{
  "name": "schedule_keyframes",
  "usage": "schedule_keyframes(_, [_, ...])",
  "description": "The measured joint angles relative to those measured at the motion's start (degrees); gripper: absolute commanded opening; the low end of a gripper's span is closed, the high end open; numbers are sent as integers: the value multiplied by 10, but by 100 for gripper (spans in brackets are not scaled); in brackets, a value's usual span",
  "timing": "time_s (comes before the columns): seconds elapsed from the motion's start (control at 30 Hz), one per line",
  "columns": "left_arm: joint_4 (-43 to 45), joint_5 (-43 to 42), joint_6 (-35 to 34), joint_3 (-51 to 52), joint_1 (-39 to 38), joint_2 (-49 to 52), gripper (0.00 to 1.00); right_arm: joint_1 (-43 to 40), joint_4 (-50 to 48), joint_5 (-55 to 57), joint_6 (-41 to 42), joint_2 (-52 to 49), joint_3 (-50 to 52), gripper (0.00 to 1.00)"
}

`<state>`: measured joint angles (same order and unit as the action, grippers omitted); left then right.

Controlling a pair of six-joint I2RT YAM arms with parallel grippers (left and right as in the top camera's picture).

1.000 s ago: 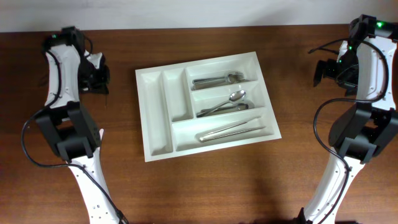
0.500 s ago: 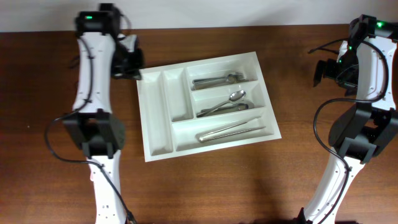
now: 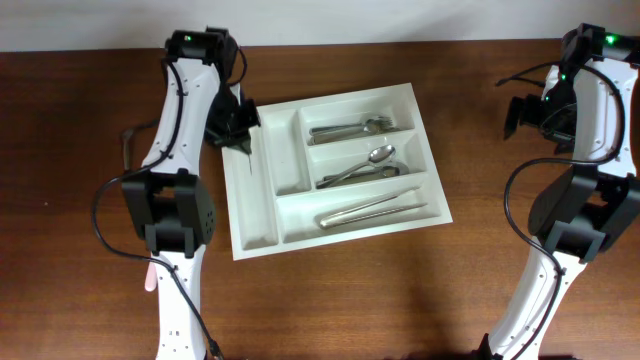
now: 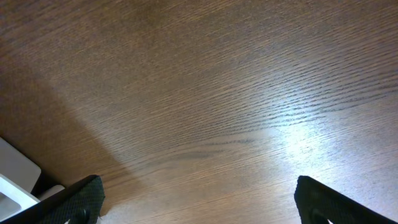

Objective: Pack container
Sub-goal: 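Carry the spoon into the tray's left compartment with the left gripper, then open the left gripper and lift it out of the tray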

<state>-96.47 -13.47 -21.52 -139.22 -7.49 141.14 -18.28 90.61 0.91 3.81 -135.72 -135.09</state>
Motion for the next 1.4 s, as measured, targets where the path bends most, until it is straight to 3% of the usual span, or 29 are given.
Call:
schedule_keyframes(0.23, [-1, 1, -4, 66, 0, 0, 3, 0, 0, 0, 0, 0, 0, 99])
schedule_keyframes(0.37, [-1, 6, 6, 72, 0, 0, 20, 0, 0, 0, 0, 0, 0, 99])
schedule_keyframes(0.53, [0, 19, 19, 72, 0, 0, 28, 0, 0, 0, 0, 0, 0, 98])
schedule_keyframes(0.87, [39, 33, 56, 55, 2, 0, 30, 0, 0, 0, 0, 0, 0, 99])
schedule_keyframes(0.9, [38, 33, 59, 37, 4, 0, 35, 0, 0, 0, 0, 0, 0, 98])
schedule_keyframes(0.97, [28, 35, 68, -11, 10, 0, 60, 0, 0, 0, 0, 0, 0, 99])
schedule_keyframes(1.03, [9, 40, 71, -74, 23, 0, 77, 0, 0, 0, 0, 0, 0, 99])
schedule_keyframes(1.17, [2, 56, 87, -136, 63, -14, 80, 0, 0, 0, 0, 0, 0, 99])
schedule_keyframes(1.37, [0, 85, 136, -143, 150, -30, 87, 0, 0, 0, 0, 0, 0, 99])
schedule_keyframes(1.4, [0, 94, 145, -143, 165, -30, 92, 0, 0, 0, 0, 0, 0, 99])
